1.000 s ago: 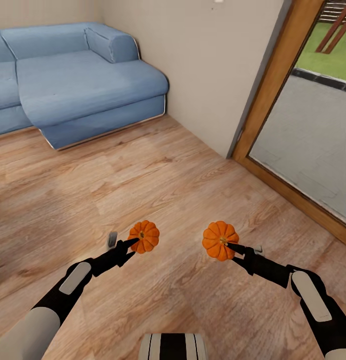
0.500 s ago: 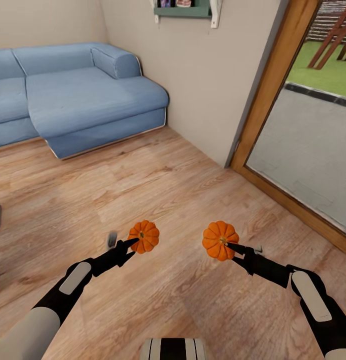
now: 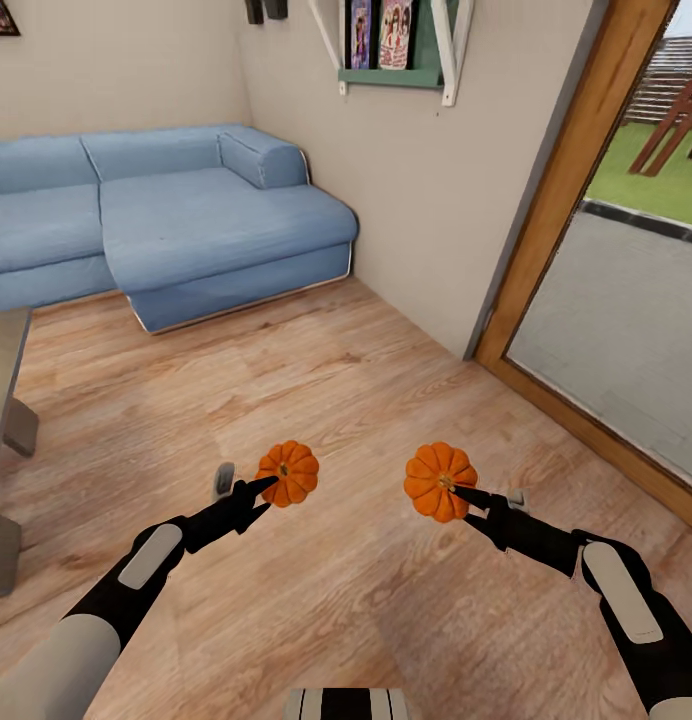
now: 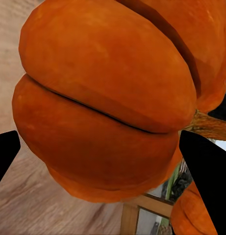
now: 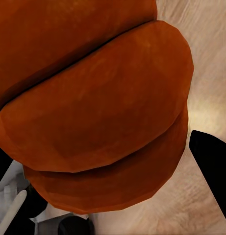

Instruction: Place each of the two pumpkins and all three candles from the living room inside a cabinet in the living room (use any cabinet), then make sure every cabinet is closed, and position the cauldron so it is next to a table in the living room.

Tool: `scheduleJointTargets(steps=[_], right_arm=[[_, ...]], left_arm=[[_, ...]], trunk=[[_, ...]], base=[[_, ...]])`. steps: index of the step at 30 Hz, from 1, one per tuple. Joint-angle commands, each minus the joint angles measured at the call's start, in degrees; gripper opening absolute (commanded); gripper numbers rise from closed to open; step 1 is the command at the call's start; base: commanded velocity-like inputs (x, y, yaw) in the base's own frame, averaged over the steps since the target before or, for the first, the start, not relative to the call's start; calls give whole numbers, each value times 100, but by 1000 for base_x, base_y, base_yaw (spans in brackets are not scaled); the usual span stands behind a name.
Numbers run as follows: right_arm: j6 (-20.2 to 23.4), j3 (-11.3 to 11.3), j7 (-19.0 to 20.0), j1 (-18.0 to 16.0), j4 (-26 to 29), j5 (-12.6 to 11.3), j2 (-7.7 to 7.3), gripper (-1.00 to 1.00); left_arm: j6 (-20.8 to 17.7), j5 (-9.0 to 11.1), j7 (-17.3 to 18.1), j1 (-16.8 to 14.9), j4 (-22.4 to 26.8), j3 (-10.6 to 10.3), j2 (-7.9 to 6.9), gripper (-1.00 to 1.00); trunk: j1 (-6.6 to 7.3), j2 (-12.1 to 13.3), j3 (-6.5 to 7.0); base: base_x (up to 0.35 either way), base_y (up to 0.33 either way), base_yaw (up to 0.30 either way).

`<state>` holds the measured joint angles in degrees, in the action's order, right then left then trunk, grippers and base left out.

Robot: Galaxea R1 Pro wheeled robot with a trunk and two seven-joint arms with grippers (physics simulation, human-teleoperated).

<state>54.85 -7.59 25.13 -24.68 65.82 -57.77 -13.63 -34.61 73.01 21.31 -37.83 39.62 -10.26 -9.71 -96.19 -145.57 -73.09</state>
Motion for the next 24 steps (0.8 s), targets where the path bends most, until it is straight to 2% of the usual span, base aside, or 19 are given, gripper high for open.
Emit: scheduleJointTargets(steps=[1,12,24], right_arm=[[34,-9,18,-2,1,10,1,-100],[34,-12,18,-2,1,11,1,-100],[33,-14,18,-3,-11,11,1,-100]], left_arm=[[-9,29,10,-5,-4,-20,-5,-100],[-3,28,3,-5,-7,-24,-5,-100],[6,21,-21,-5,3,-29,4,-100]], trunk=[[3,0,25],[32,15,340],[32,15,418]], base=[[0,0,206],[0,0,209],[-24,0,210]])
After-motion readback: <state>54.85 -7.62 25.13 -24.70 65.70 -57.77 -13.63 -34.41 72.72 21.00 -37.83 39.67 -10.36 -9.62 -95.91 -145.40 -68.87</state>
